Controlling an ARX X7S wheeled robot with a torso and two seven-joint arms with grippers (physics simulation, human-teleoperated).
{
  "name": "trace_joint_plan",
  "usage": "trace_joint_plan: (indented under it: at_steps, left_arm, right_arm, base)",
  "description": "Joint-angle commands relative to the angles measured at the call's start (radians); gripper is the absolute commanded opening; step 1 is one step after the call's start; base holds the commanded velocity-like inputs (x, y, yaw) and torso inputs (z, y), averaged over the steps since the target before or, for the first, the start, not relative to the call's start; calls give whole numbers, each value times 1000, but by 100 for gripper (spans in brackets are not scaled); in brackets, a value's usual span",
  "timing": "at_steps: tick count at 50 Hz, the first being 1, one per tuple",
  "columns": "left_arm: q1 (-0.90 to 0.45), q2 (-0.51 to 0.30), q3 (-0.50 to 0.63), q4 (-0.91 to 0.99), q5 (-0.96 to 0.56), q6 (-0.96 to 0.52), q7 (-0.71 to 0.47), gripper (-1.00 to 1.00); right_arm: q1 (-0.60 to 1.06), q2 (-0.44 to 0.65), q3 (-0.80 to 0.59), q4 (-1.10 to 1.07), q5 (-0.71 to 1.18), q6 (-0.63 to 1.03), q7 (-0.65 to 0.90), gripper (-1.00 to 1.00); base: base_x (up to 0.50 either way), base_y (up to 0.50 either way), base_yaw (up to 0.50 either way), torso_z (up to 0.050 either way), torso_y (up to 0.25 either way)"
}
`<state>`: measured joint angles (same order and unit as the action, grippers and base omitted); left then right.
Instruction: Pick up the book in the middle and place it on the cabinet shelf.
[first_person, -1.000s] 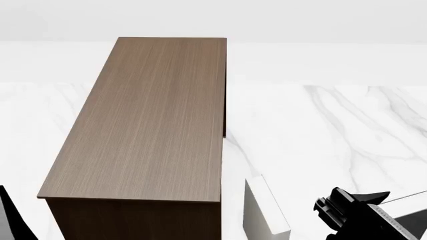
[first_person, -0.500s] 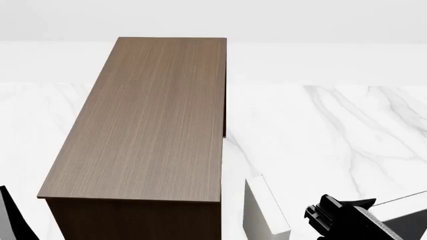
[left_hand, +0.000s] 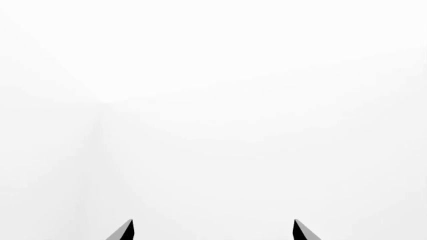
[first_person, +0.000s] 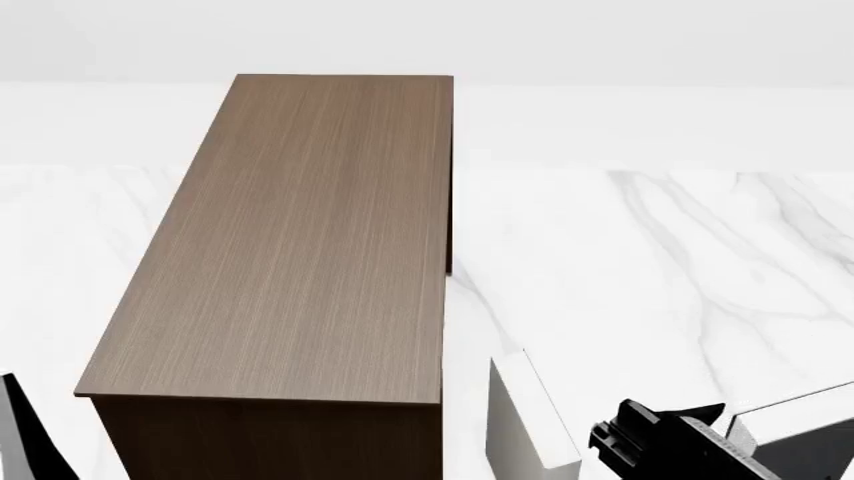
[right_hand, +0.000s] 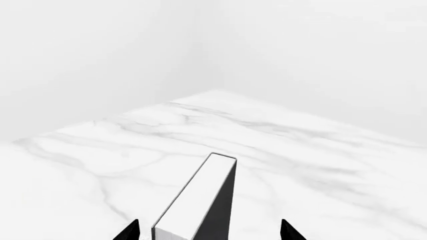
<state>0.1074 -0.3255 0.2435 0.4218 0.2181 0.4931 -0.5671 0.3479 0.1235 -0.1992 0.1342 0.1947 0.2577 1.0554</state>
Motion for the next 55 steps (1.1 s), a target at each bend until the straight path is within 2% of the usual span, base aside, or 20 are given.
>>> trace_joint_plan:
  at_steps: [1, 55]
  left_arm:
    - [-2, 15, -22, -9, -1, 7, 17, 100]
    - [-11, -3, -4, -29, 0, 9, -5, 100]
  right_arm:
    - [4, -14, 4, 32, -2, -10, -26, 100]
    - [112, -25, -22, 327, 42, -121, -37, 100]
  base:
    - [0, 0, 0, 0, 0]
    - [0, 0, 0, 0, 0]
